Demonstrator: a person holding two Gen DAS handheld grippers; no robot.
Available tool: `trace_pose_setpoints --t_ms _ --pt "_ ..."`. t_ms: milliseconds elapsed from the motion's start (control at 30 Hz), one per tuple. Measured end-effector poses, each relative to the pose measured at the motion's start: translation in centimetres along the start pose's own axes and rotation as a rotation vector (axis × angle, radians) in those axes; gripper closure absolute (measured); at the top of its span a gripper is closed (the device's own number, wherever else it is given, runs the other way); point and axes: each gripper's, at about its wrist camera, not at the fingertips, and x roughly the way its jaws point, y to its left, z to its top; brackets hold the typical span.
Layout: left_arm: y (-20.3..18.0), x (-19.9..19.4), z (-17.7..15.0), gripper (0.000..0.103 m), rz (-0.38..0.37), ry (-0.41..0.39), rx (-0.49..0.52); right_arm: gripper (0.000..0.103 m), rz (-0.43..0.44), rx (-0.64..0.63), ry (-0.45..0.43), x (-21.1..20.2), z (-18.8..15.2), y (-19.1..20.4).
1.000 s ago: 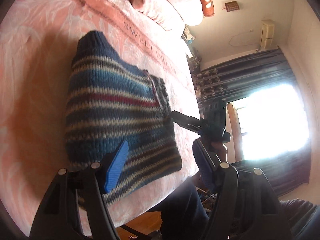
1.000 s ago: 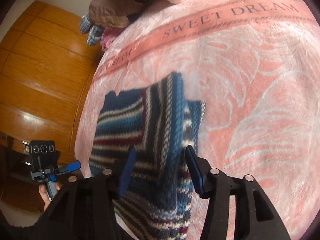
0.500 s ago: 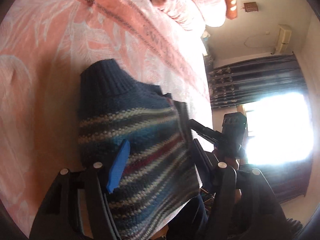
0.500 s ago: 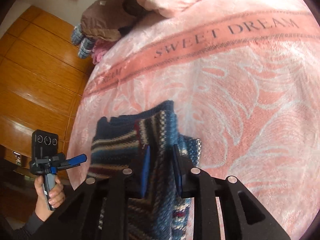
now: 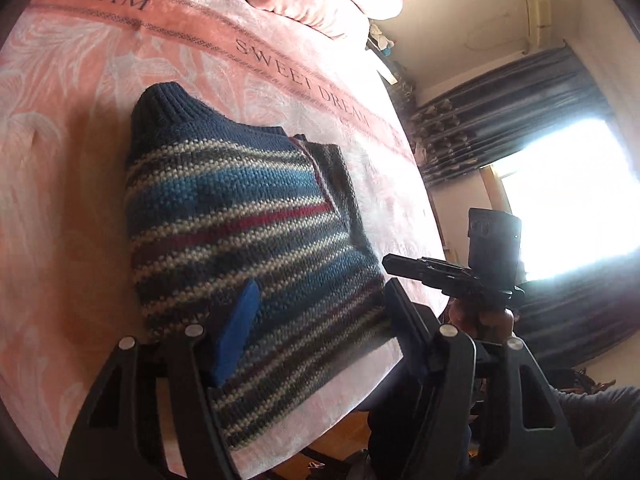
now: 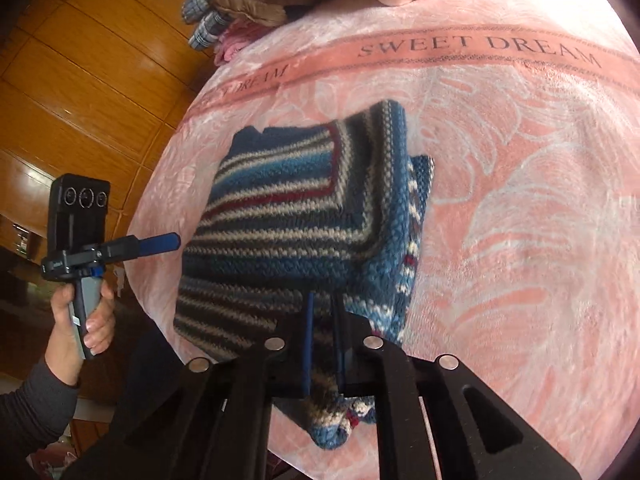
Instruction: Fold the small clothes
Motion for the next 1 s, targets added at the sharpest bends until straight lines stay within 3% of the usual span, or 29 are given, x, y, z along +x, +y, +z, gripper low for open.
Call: trace_pose_setpoints --t_ms 33,67,167,300,433,500,600,633,667,700,733,767,800,900,1000 --pt "0.7 1.1 -0.4 0.042 0.043 0.020 -0.010 0.100 -0.031 0.004 0.015 1.1 -0.6 -0.6" --pt "1.4 1.8 -0.7 0.043 0.036 0.019 -0.022 0.103 -0.037 0.018 0.036 2.2 -1.1 -1.3" --pt "1.0 1.4 -1.1 0.044 0.048 -0.017 -0.038 0.103 -0.045 0.028 0.023 1.9 -1.3 -0.8" --pt "-1.3 -1.8 -3.8 0.034 0.004 -0.075 0.001 0.098 -0.067 -0.038 -0.033 -1.6 -3.0 2.2" --pt "1.0 1.1 -6.3 0.033 0.137 -0.012 -0.048 0.101 -0.179 -0.036 0.032 0.9 -5.6 1.3" --pt "1.7 2.3 -6.9 0.034 0.156 -0.009 -0.062 0.103 -0.208 -0.046 0.036 2.2 -6.4 0.7" --pt "0.4 0.7 -7.0 0.032 0.143 -0.050 -0.080 0.103 -0.203 -0.031 -0.005 0.4 -6.6 1.4" --pt "-0.3 -0.3 -7.3 0.029 0.146 -0.068 -0.070 0.100 -0.202 -0.026 -0.025 -0.7 -6.7 1.8" --pt "-1.2 -1.5 -7.8 0.027 0.165 -0.091 -0.054 0.090 -0.205 -0.021 -0.042 -1.7 -7.0 2.2" --pt "-2.1 -2.7 -8.3 0.017 0.197 -0.110 -0.042 0.070 -0.207 -0.017 -0.055 -2.6 -7.2 2.6" --pt "-3.0 -3.8 -8.9 0.006 0.244 -0.122 -0.036 0.056 -0.218 -0.014 -0.072 -3.6 -7.7 3.1" --pt "-4.0 -4.9 -9.7 0.004 0.311 -0.132 -0.031 0.030 -0.242 -0.012 -0.094 -4.6 -8.2 3.7" --pt "-5.0 -5.9 -10.4 0.004 0.372 -0.142 -0.018 0.016 -0.274 -0.013 -0.122 -5.6 -9.0 4.5" --pt "-8.9 -8.9 -13.7 0.003 0.554 -0.211 0.076 0.004 -0.367 -0.027 -0.167 -8.1 -11.2 7.2" --pt "-12.7 -10.7 -16.6 0.003 0.726 -0.269 0.123 0.004 -0.498 -0.048 -0.223 -9.7 -12.9 10.2"
